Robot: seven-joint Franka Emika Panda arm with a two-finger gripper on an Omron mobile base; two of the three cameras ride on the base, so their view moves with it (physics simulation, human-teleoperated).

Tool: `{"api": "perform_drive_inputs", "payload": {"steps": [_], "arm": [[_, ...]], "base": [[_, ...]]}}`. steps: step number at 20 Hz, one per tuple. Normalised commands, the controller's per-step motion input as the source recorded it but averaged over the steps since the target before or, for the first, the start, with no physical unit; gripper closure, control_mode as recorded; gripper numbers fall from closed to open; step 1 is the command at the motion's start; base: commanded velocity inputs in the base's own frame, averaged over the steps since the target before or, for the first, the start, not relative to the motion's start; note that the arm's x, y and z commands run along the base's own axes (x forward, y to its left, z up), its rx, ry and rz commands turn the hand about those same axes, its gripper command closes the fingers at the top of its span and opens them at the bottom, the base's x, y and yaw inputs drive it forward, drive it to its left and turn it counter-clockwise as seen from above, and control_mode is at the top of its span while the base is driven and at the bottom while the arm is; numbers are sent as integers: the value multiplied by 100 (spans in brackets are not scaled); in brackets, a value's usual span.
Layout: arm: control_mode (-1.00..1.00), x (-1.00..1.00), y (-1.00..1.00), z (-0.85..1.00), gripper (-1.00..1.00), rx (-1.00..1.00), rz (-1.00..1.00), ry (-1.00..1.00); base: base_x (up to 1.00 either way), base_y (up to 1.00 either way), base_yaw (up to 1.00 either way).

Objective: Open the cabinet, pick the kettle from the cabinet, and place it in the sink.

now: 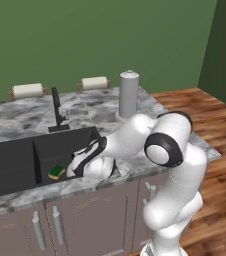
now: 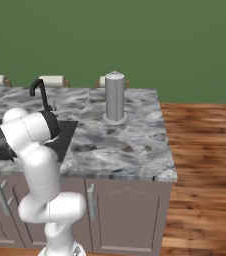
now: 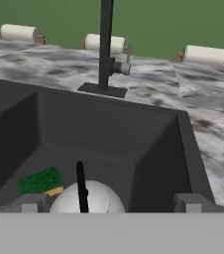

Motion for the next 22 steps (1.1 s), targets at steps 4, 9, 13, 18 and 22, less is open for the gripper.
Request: {"api": "perform_drive_inputs", "payload": {"steps": [4, 9, 13, 18, 22], "arm": [[-100, -9, 4, 55, -100, 11, 0, 8], [-100, -18, 0, 46, -100, 2, -1, 26], [-100, -21, 0, 44, -100, 0, -1, 38], [-100, -10, 0, 53, -100, 0, 1, 29], [-100, -14, 0, 43, -100, 0, 2, 34]], "base": [[0, 0, 0], [0, 0, 0], [0, 0, 0], [0, 0, 0], [0, 0, 0]]}}
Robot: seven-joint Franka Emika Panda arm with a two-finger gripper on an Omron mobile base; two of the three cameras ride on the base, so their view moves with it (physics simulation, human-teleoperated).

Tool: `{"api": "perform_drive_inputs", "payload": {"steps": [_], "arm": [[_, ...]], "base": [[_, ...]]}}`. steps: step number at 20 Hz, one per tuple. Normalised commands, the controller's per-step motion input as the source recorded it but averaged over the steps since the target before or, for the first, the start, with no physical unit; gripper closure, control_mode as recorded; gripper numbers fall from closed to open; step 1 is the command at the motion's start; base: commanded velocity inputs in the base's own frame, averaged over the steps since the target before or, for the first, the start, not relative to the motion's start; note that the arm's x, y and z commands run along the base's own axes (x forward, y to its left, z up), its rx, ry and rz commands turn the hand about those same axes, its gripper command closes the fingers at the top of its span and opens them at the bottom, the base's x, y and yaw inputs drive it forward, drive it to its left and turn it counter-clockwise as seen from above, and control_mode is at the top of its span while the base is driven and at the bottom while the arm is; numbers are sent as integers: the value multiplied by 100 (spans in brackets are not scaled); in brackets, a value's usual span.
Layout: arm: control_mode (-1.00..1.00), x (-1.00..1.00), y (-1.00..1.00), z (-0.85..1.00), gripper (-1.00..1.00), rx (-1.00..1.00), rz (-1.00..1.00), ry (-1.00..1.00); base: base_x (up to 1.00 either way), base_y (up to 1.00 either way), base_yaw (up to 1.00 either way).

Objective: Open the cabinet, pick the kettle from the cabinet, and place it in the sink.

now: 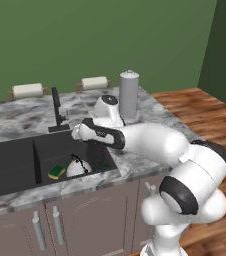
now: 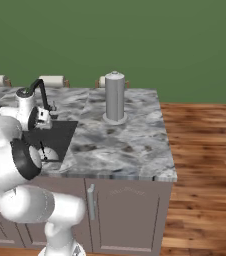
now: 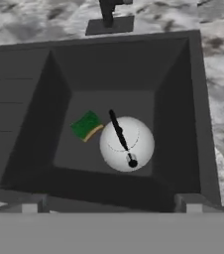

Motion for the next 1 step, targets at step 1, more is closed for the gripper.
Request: {"api": "perform_drive_inputs", "payload": {"steps": [1], "arm": [[-100, -29, -2, 32, -100, 0, 0, 31]], "base": [[0, 0, 0]]}}
